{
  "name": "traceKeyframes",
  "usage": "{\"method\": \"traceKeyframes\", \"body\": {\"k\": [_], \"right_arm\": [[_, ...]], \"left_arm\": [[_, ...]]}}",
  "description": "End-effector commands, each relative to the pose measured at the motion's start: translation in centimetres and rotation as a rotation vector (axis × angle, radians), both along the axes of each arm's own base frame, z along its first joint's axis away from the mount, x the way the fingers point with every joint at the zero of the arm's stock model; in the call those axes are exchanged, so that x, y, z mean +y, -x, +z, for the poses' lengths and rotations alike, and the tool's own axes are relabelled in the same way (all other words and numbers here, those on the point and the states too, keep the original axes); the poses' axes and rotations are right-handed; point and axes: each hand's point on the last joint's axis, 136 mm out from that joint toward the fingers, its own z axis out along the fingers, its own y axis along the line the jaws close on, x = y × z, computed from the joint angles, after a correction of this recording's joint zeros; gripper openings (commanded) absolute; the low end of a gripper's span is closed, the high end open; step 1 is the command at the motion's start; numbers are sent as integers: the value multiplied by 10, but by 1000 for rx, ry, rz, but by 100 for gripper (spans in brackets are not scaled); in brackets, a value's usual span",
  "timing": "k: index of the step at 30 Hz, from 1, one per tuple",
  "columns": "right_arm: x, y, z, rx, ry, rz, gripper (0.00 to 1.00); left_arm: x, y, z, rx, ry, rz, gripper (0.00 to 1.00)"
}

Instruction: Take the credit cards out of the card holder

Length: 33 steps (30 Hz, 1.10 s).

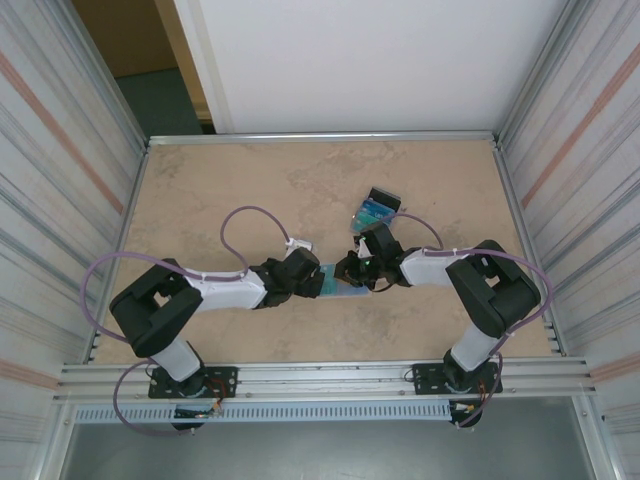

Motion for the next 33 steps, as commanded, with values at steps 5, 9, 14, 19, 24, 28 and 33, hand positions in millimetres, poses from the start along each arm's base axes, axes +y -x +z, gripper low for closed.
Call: {"method": "traceKeyframes", "body": {"k": [5, 9, 14, 19, 24, 28, 33], "right_arm": [[4, 1, -2, 24, -51, 5, 9], [5, 2, -3, 29, -57, 7, 5], [2, 1, -4, 27, -56, 0, 0], [-8, -1, -4, 20, -40, -18, 0], [-18, -3, -3, 9, -6, -33, 0], [-23, -4, -1, -4, 10, -38, 0], [-28, -5, 0, -12, 24, -43, 0]], "left_arm": [[18, 24, -30, 108, -105, -22, 99], [18, 24, -29, 106, -105, -23, 99], [21, 22, -25, 92, -120, -15, 99], [24, 20, -21, 73, -137, -9, 99], [25, 18, -20, 67, -149, -11, 99], [24, 16, -20, 63, -156, -14, 99], [23, 13, -18, 53, -161, -17, 99]]}}
